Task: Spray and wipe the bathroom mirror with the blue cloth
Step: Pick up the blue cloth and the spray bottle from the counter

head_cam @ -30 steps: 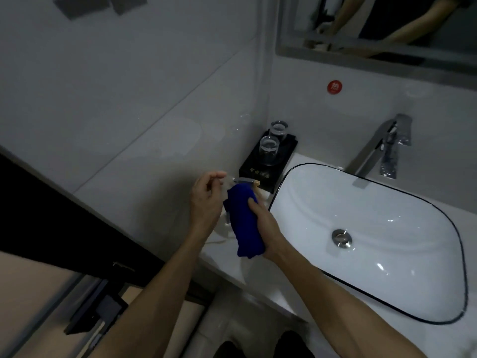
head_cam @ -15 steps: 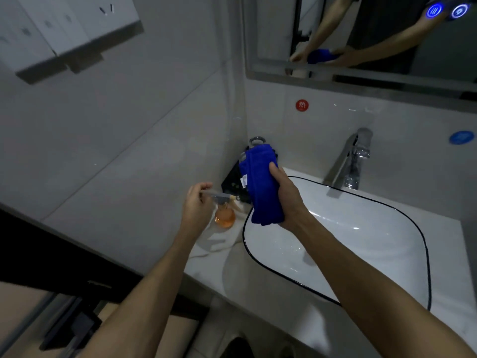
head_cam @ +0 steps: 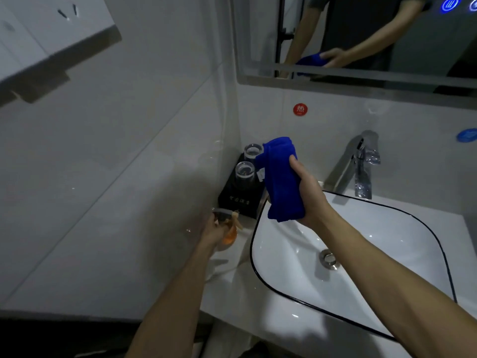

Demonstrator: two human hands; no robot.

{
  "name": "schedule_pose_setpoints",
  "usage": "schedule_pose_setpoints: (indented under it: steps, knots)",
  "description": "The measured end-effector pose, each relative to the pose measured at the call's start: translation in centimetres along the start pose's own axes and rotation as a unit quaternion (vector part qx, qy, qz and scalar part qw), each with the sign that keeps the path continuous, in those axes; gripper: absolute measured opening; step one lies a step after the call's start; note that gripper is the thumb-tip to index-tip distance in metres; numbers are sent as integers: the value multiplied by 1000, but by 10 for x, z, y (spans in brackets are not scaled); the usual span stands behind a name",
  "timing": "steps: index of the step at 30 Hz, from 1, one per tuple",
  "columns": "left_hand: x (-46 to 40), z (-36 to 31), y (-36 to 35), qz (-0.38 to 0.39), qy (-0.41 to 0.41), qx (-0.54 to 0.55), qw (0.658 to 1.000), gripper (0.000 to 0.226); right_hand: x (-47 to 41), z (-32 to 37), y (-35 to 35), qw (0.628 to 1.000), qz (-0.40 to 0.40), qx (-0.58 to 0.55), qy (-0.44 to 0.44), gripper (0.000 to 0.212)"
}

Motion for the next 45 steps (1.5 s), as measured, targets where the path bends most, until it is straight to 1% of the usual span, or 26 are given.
schedule_pose_setpoints:
  steps: [2, 5, 8, 11, 13, 16, 18, 20, 22, 23, 26, 27, 29, 31, 32, 33, 34, 35, 39, 42, 45]
  knots:
    - [-11, 5, -3, 6, 4, 15, 1000, 26, -7, 0, 2, 1000, -13, -6, -10, 40]
    - [-24, 6, -5, 13, -24, 7, 1000, 14, -17, 0, 4, 999, -27, -18, -21, 44]
    - [-31, 4, -6, 2, -32, 12, 999, 16, -27, 1, 5, 999, -33, -29, -26, 46]
    - [-35, -2, -4, 10, -67, -26, 997, 20, -33, 7, 4, 999, -31, -35, -25, 46]
    - [-41, -5, -1, 21, -77, -28, 996, 16, -38, 11, 5, 999, -34, -33, -24, 47]
    - [-40, -24, 4, 18, -112, -33, 993, 21, -42, 18, 6, 998, -36, -39, -29, 48]
    - [-39, -35, 6, 34, -125, -21, 991, 25, -44, 24, 6, 998, -34, -45, -31, 47]
    - [-41, -43, 8, 57, -137, -16, 989, 35, -43, 32, 6, 997, -33, -61, -30, 40]
    - [-28, -62, 8, 76, -146, -13, 986, 43, -42, 40, 7, 996, -33, -82, -25, 35]
    - [-18, -74, 7, 88, -160, -3, 983, 43, -40, 44, 7, 995, -32, -92, -22, 35]
    - [0, -103, -4, 144, -200, 25, 969, 27, -35, 59, 9, 993, -27, -116, -6, 38]
    - [8, -116, -8, 157, -211, 28, 964, 24, -33, 63, 10, 992, -26, -124, 0, 40]
    - [18, -142, -18, 179, -241, 22, 954, 26, -29, 74, 14, 991, -22, -130, 15, 44]
    - [22, -165, -26, 168, -273, 20, 947, 29, -24, 85, 19, 991, -16, -127, 33, 46]
    - [24, -178, -28, 157, -297, 33, 941, 31, -21, 91, 22, 991, -14, -126, 42, 45]
    - [30, -192, -32, 161, -314, 61, 934, 37, -17, 97, 25, 990, -11, -129, 52, 44]
    - [35, -205, -37, 171, -316, 95, 928, 45, -15, 103, 28, 989, -10, -134, 63, 44]
    - [41, -217, -44, 186, -316, 123, 922, 46, -11, 110, 32, 988, -12, -137, 76, 44]
    - [57, -267, -70, 195, -295, 208, 912, 33, 6, 138, 52, 981, -32, -138, 133, 53]
    - [76, -303, -98, 214, -305, 230, 899, 22, 27, 163, 68, 974, -32, -136, 176, 54]
    - [99, -337, -124, 245, -313, 225, 890, 28, 56, 193, 83, 968, -48, -111, 222, 58]
Point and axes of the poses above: each hand's wrist, its own x-axis away from the middle knuckle, its own y-axis out of the back of the hand, z = x × y, the point moved 4 cm from there along -x, towards the middle knuckle, and after that the axes turned 7 degrees about x, right-handed, at the moved point
